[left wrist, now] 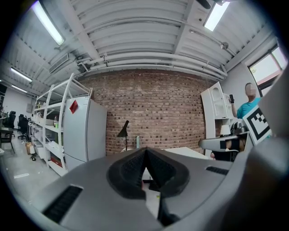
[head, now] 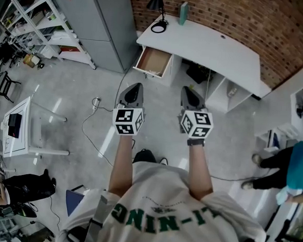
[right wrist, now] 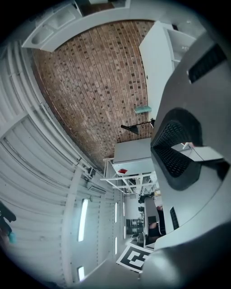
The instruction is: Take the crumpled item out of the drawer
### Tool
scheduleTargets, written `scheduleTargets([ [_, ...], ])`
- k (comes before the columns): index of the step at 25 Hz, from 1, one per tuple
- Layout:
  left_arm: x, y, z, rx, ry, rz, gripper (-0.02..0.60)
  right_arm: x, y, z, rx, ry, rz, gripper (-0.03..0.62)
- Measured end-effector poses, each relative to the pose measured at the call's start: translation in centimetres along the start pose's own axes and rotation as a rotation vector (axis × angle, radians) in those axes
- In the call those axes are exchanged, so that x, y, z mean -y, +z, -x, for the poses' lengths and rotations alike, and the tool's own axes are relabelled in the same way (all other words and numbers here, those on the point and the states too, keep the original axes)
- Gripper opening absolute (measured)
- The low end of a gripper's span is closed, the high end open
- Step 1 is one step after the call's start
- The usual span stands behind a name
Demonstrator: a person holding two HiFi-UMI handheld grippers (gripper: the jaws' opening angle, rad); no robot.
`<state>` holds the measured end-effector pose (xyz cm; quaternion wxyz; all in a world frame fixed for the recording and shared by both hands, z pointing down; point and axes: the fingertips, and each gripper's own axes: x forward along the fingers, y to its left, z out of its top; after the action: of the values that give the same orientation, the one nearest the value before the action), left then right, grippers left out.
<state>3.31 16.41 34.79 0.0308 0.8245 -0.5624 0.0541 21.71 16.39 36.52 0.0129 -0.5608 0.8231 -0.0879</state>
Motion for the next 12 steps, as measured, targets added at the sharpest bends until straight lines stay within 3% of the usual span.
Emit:
scheduleTargets([
  [6,-2.0,0.0,-1.2,0.013,0.016,0.026,-0.006,-0.9,-0.9,-2.8,-0.034,0.027,-0.005,0.002],
  [12,-5.3,0.0,-7.6,0.039,-0.016,0.066,-0.006,-0.6,-1.6,-10.2,-0.067,0.039,0.019,0.002],
])
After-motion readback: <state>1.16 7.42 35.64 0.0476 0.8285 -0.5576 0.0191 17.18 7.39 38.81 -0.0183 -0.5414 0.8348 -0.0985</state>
